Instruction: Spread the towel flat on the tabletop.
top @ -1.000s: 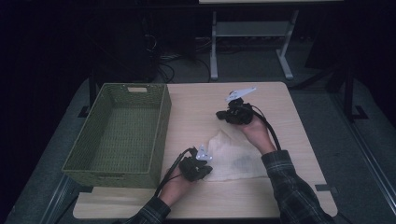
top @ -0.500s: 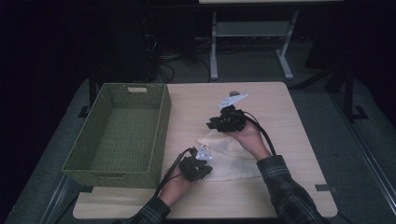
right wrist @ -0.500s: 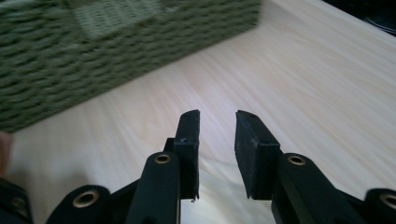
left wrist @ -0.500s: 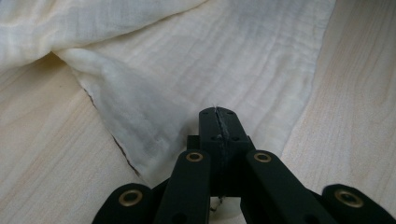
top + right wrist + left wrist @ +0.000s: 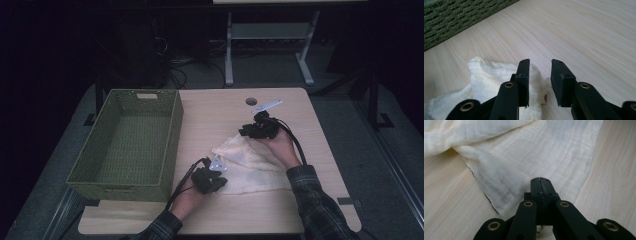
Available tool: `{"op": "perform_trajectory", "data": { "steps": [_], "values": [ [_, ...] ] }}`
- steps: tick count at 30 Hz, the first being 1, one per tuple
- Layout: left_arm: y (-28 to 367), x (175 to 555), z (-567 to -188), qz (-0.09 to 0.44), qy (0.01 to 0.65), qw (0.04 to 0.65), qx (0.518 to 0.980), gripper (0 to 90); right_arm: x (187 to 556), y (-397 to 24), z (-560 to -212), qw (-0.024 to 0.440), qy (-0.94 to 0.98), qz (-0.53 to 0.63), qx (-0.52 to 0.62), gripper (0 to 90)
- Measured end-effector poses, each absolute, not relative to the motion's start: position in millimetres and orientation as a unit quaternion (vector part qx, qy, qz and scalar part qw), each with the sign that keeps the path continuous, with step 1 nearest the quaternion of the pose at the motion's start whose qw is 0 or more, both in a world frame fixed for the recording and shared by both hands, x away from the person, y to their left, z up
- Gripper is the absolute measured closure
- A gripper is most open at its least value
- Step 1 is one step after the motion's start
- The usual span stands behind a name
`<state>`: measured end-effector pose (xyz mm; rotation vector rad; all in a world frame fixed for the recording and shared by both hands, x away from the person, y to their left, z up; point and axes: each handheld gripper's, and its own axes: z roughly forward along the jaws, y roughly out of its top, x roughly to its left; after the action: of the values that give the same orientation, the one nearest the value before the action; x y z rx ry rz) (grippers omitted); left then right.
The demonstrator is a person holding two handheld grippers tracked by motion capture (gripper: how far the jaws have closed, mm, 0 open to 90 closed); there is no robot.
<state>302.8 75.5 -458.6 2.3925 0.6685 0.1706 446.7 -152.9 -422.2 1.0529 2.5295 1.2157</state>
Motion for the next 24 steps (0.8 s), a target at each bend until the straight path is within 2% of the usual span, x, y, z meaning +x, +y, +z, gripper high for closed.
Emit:
{"op": "perform_trajectory", "data": {
  "steps": [4,5,8,18,20,24],
  "values": [
    [75,303,-459,0.065,0.254,0.32,0.91,89.6,448,-146,-427,0.068,0.845,0.403,0.344,71.3],
    [75,303,-459,0.065,0.256,0.322,0.909,89.6,447,-141,-431,0.07,0.853,0.391,0.34,80.1],
    [75,303,-459,0.065,0.255,0.322,0.91,89.6,446,-141,-432,0.073,0.854,0.39,0.335,85.0],
    [75,303,-459,0.067,0.253,0.321,0.91,89.6,436,-169,-401,0.115,0.839,0.411,0.339,85.6],
    [75,303,-459,0.066,0.254,0.321,0.91,89.6,433,-186,-391,0.136,0.831,0.414,0.346,85.7],
    [76,303,-459,0.066,0.254,0.322,0.91,89.6,433,-205,-386,0.147,0.821,0.415,0.363,85.9]
  ]
}}
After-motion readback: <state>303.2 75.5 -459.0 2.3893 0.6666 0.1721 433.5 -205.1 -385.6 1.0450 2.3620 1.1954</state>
